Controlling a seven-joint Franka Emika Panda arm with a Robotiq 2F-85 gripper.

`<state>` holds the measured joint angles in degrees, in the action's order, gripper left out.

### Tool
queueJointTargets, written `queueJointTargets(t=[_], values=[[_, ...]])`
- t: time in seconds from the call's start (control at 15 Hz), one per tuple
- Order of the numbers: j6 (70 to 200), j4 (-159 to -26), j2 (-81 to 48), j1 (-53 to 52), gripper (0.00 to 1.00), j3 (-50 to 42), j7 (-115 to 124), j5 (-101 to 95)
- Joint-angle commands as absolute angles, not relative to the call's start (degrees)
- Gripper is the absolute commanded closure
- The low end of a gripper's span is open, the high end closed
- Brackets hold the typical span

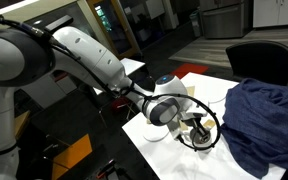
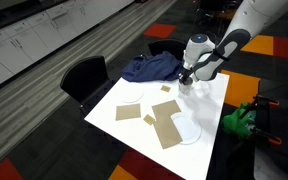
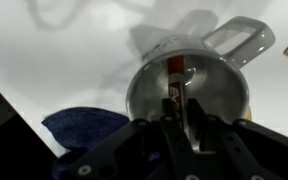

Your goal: Remove the marker from the cup and put it on the table

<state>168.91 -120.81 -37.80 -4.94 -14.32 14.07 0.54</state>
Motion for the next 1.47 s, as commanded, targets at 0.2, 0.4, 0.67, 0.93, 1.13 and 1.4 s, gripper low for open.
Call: queueJointTargets(t=[0.2,0.4,0.67,0.93,1.13,1.4], values=[[172.85,-128.69,-31.39,-14.66,0.95,-22.61,17.72,-1.36],[173.98,-131.98,-28.21,-20.25,0.95,-27.29,19.03,-2.83],[173.71,-133.71,-25.29,-28.82,0.95,-35.35,22.68,-6.22],[171.29,-132.92,-22.72,-35.18,0.95,-40.93,25.04,-9.09],[169.54,-132.13,-20.92,-38.88,0.95,-42.65,24.40,-8.59],[165.70,-129.94,-19.53,-42.41,0.95,-42.91,24.10,-8.10]])
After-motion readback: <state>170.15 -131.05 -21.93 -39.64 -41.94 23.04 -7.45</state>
